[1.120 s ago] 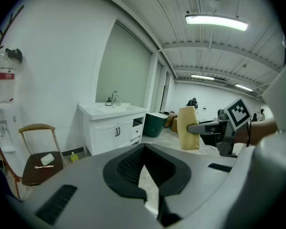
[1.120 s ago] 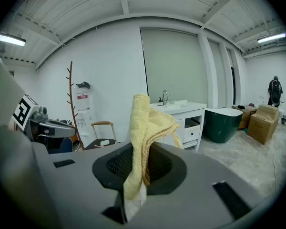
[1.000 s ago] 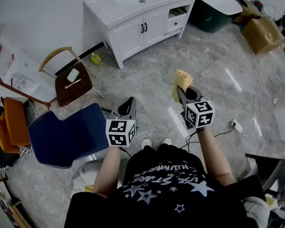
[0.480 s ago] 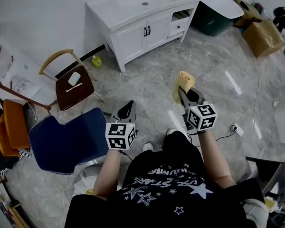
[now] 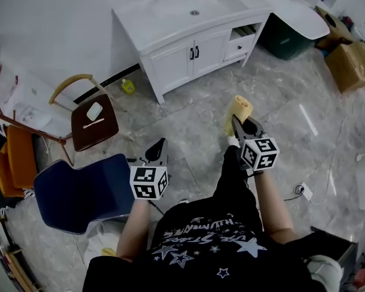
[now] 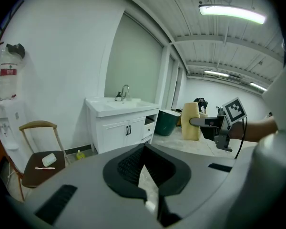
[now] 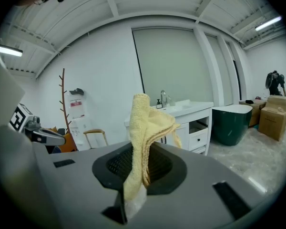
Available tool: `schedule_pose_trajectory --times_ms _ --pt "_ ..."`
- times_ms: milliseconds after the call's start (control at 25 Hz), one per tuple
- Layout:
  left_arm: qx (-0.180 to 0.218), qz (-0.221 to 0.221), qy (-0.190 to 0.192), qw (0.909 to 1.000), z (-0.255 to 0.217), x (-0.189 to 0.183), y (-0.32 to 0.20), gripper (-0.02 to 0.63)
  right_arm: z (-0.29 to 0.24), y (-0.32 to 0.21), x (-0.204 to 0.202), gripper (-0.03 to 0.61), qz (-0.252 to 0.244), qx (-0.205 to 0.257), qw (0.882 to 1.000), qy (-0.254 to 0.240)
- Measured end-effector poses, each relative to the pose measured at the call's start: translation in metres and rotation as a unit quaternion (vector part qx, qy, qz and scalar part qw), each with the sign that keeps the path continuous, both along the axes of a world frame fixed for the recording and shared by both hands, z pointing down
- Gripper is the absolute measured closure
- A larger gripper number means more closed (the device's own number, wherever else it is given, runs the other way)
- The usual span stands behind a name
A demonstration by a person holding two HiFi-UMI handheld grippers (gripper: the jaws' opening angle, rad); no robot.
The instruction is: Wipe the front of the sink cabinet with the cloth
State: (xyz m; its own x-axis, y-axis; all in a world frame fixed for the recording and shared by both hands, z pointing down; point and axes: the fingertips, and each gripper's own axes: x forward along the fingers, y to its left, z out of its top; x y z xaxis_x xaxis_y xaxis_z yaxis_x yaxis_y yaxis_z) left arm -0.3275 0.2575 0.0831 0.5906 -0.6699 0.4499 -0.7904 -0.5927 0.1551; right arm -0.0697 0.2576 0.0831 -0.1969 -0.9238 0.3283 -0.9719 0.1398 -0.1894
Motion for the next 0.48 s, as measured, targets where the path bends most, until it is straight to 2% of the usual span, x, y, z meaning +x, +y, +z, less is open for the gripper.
schedule_pose_trajectory --times_ms 160,320,480 --pt "-0.001 -0.051 -0.012 0.9986 0.002 0.054 -0.072 0.598 0.02 -0.098 0.067 0.517 -0.037 -0.006 0.999 -0.001" --pt "-0.009 -0.119 -0.031 0.9923 -0.003 0.114 -0.146 0.598 0.028 -0.196 0.137 0.517 -0.083 -0.023 0.996 -0.009" --pt "-0.01 -0.153 -0.051 0.9869 -0.01 0.17 -0.208 0.598 0.033 -0.275 0.198 0.517 -0.126 -0.035 0.991 -0.015"
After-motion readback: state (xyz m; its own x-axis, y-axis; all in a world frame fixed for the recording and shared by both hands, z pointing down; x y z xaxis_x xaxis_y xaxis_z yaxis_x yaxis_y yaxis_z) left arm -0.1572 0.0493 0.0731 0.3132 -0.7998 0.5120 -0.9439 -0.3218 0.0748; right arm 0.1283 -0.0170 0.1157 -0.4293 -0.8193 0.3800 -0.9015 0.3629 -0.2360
